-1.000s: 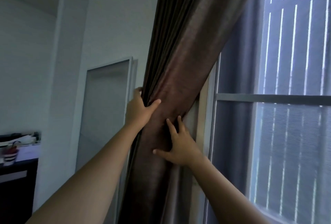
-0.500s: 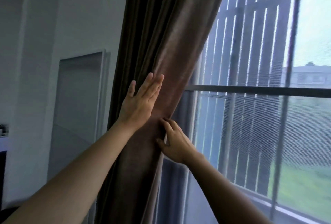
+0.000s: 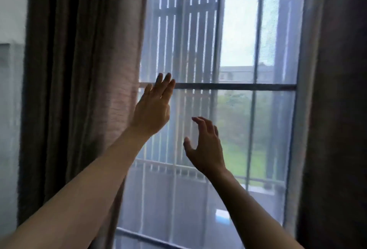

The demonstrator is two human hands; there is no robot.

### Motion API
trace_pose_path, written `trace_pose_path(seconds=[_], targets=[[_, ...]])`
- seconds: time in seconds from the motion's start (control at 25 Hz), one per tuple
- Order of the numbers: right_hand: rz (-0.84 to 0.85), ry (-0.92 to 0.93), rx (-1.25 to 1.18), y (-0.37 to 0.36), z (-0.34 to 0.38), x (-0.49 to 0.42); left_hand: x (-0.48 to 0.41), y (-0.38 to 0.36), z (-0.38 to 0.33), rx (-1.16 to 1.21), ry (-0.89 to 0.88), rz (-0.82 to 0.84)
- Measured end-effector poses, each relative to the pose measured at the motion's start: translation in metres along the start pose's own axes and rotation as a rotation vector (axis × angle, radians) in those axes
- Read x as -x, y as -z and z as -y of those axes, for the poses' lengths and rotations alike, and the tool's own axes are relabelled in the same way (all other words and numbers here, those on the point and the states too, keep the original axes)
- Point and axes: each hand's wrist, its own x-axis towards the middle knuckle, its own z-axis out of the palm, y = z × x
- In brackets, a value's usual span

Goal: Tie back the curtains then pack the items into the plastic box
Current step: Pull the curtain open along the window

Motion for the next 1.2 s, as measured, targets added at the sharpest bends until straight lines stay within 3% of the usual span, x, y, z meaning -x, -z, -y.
trace_pose_path(seconds=[0.16,0.36,0.6,0.8,0.88,1.04,1.2], targets=[[-0.128,-0.065,0.154,0.081,-0.046,0.036,-0.020,-0.012,-0.098,0.347,0.086,0.030],[-0.355,-0.122,0.429,0.172,-0.087,0.072,-0.049,-0.024,-0.215,0.698,0.072,0.002],[-0.429,-0.423,0.653,0.236,-0.141,0.113,-0.076,-0.028,-0.329,1.054,0.025,-0.007],[-0.441,-0.700,0.492,0.271,-0.178,0.123,-0.104,-0.035,-0.400,1.079,-0.106,0.053],[-0.462,-0.721,0.570,0.284,-0.191,0.124,-0.117,-0.039,-0.427,1.096,-0.167,0.069],[-0.609,-0.787,0.950,0.304,-0.212,0.126,-0.137,-0.046,-0.471,1.178,-0.239,0.064],[-0.669,-0.898,0.816,0.327,-0.230,0.132,-0.162,-0.057,-0.507,1.261,-0.302,0.066]])
